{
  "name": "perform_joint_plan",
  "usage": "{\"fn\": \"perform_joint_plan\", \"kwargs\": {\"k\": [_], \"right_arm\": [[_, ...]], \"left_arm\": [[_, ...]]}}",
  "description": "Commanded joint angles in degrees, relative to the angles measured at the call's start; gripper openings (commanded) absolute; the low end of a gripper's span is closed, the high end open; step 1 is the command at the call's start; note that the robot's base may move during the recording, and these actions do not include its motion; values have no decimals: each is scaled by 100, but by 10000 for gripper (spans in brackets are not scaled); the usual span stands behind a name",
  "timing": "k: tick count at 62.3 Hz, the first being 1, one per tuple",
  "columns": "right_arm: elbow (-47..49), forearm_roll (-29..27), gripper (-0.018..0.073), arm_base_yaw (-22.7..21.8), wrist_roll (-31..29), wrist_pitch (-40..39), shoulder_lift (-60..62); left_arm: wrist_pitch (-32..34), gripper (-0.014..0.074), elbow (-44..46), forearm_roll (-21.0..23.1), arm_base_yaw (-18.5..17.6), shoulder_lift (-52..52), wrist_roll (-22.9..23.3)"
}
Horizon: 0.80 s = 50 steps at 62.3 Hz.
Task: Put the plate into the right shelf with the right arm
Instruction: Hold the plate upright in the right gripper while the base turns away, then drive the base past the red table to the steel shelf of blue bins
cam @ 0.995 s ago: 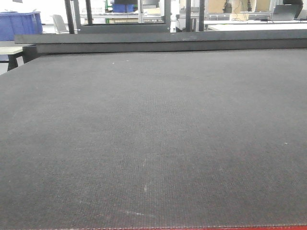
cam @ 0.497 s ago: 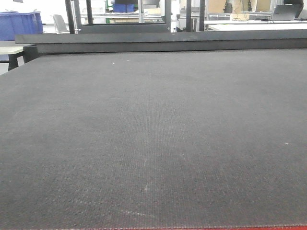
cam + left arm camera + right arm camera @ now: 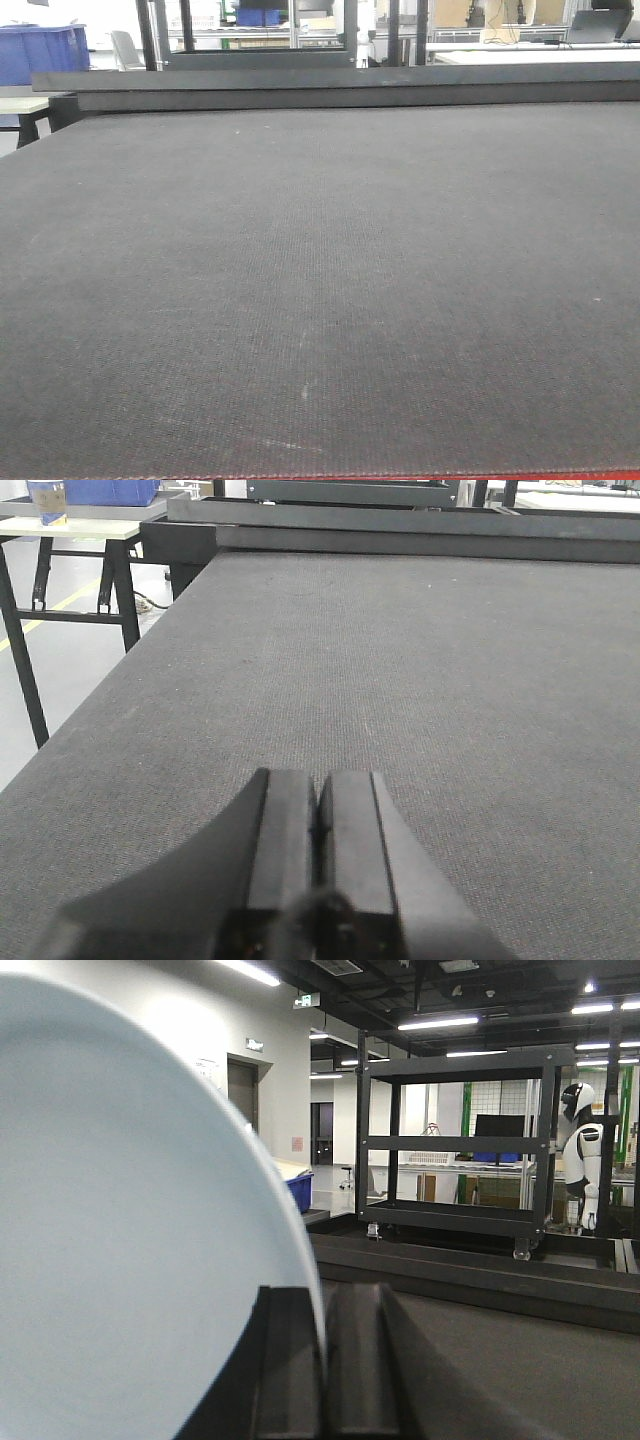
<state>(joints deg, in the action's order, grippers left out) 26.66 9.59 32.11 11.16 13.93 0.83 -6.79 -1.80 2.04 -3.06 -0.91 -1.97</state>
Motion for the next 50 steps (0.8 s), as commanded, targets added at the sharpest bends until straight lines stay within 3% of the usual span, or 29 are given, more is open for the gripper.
{"fn": "perform_joint_plan", "kwargs": {"k": [1, 50], "right_arm": [[131, 91, 55, -11, -35, -575, -42], [131, 91, 55, -11, -35, -575, -42]], "left_arm": [[494, -47, -57, 35, 15, -35, 16], [494, -47, -57, 35, 15, -35, 16]]}}
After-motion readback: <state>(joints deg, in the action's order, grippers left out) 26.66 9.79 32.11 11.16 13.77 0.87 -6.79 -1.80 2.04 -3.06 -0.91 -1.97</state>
